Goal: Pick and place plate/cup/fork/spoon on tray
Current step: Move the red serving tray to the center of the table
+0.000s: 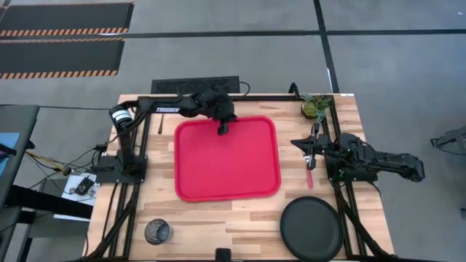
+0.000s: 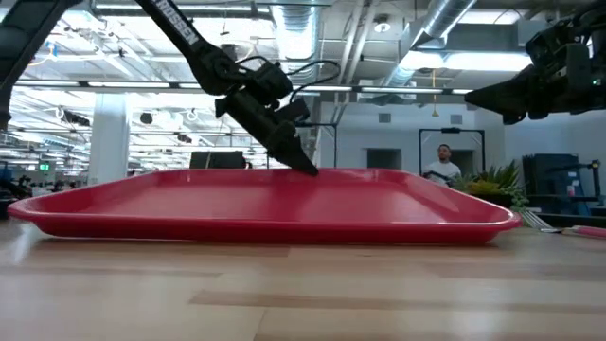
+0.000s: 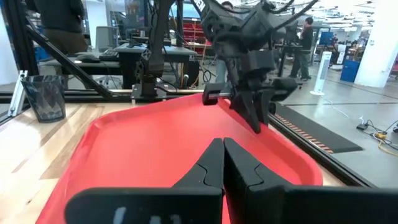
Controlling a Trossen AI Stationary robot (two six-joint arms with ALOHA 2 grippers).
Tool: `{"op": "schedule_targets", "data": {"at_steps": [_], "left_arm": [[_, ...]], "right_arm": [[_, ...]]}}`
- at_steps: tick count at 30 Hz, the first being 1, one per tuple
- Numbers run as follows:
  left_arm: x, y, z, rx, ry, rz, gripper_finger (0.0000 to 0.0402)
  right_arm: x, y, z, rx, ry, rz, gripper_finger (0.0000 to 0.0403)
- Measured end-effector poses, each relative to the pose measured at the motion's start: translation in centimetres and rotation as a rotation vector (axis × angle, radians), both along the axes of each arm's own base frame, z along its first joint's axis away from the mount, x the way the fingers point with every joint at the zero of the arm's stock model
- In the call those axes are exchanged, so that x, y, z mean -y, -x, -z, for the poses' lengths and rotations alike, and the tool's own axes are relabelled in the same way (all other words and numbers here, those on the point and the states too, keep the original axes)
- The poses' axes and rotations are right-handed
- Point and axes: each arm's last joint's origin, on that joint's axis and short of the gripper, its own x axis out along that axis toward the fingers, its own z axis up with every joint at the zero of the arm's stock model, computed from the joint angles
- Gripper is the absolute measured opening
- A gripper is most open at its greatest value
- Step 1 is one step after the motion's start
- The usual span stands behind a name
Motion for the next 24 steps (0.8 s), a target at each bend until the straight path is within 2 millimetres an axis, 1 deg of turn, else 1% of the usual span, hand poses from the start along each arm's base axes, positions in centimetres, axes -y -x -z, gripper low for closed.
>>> {"op": "schedule_targets", "data": {"at_steps": [4, 9, 13, 20, 22, 24], "left_arm": [[-0.1, -0.4, 0.7, -0.003, 0.011, 0.042, 0.0023], [-0.3, -0.8, 0.2, 0.023, -0.028, 0.094, 0.0023], [-0.2, -0.8, 0.2, 0.025, -0.014, 0.105, 0.0023], [-0.1, -2.0, 1.0, 0.066, 0.013, 0.027, 0.0023], [-0.1, -1.9, 1.5, 0.043, 0.036, -0.004, 0.0023], [-0.3, -1.9, 1.5, 0.044, 0.028, -0.023, 0.0023]], "right_arm": [[0.0, 0.0, 0.0, 0.001, 0.000, 0.000, 0.0016], [0.0, 0.0, 0.0, 0.001, 0.000, 0.000, 0.0016], [0.0, 0.0, 0.0, 0.001, 0.000, 0.000, 0.0016], [0.0, 0.0, 0.0, 0.001, 0.000, 0.000, 0.0016], [0.0, 0.0, 0.0, 0.001, 0.000, 0.000, 0.0016], [0.0, 0.0, 0.0, 0.001, 0.000, 0.001, 0.0016]]}}
